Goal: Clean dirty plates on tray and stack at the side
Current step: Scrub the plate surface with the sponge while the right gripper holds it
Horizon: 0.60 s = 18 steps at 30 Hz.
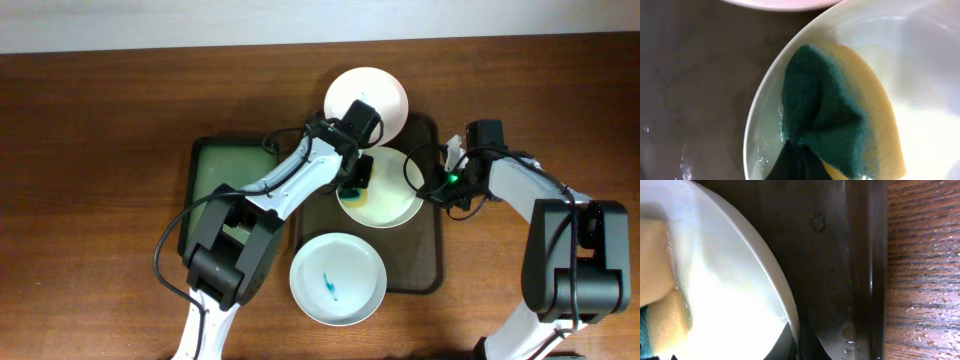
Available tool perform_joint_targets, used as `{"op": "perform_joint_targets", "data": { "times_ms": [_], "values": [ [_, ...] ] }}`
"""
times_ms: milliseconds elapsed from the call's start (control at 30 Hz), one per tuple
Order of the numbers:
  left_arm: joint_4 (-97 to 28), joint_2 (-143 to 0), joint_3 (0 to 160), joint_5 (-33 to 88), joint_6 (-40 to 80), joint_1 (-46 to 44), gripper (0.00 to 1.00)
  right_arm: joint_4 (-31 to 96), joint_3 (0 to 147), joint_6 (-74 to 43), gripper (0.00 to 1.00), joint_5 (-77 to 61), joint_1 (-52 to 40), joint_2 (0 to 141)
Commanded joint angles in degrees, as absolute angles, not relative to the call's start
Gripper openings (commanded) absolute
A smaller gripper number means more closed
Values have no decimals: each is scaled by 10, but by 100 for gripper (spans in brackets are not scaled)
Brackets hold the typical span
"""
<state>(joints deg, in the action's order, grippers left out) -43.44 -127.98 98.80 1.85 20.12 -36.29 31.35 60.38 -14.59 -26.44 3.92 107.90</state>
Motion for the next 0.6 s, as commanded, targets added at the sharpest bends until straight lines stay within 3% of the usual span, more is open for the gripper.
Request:
{"op": "perform_joint_targets", "data": {
  "times_ms": [0,100,167,367,400,567],
  "values": [
    [-415,-1297,980,72,182,-353,0,322,594,-124,4,-180,45,1093],
    [-373,-1312,980,250,182,-375,0,322,594,-123,4,-186,40,1093],
    [-352,-1321,980,307,182,-394,0,322,594,-123,4,-187,37,1093],
    [-321,-1324,980,331,178,-415,0,324,594,-123,4,-188,36,1093],
    [-323,-1324,980,311,164,-412,0,324,594,-123,4,-188,36,1093],
    [-407,-1324,986,-41,166,-379,0,326,594,-123,4,-188,33,1093]
  ]
}}
